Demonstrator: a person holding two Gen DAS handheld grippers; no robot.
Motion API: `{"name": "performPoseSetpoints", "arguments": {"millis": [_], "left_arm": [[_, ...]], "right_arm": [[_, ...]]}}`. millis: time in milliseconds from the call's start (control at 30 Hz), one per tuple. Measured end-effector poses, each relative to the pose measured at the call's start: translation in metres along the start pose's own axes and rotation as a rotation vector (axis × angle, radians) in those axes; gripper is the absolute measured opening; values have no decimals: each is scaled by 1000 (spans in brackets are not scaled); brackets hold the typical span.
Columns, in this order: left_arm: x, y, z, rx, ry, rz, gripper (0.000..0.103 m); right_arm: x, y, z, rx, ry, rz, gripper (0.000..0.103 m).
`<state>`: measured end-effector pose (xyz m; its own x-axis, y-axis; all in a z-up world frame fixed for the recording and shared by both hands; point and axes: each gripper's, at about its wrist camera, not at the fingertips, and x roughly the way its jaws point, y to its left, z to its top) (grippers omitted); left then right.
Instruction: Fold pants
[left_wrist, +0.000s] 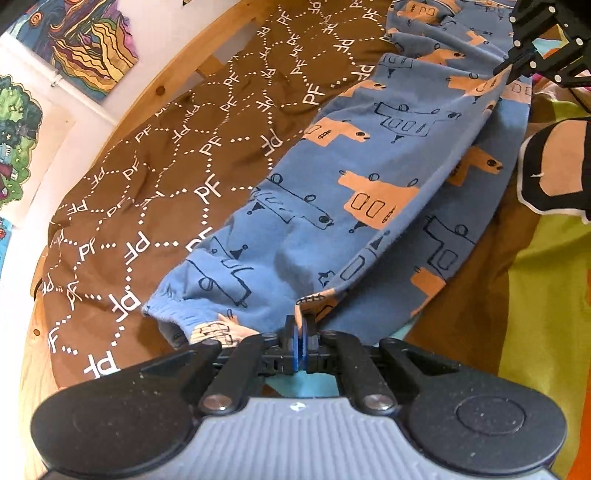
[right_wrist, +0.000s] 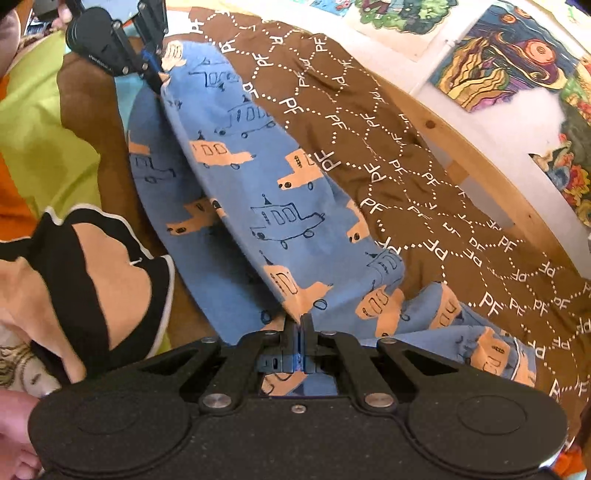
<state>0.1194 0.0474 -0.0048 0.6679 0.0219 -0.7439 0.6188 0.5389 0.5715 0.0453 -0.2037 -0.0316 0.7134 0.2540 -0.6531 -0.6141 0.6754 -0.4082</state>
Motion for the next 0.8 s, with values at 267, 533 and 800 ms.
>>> {"name": "performPoseSetpoints", "arguments": {"millis": [267, 533, 800], "left_arm": [[5, -10, -6, 48, 11, -6, 2], [11, -11, -7, 62, 9, -18, 4], [-21, 6, 9, -167, -101, -163, 77]], "right_arm": [[-4, 11, -3, -34, 21, -7, 0], [6, 18, -13, -30, 51, -7, 3], [-20, -21, -23, 227, 23, -22, 59]]}}
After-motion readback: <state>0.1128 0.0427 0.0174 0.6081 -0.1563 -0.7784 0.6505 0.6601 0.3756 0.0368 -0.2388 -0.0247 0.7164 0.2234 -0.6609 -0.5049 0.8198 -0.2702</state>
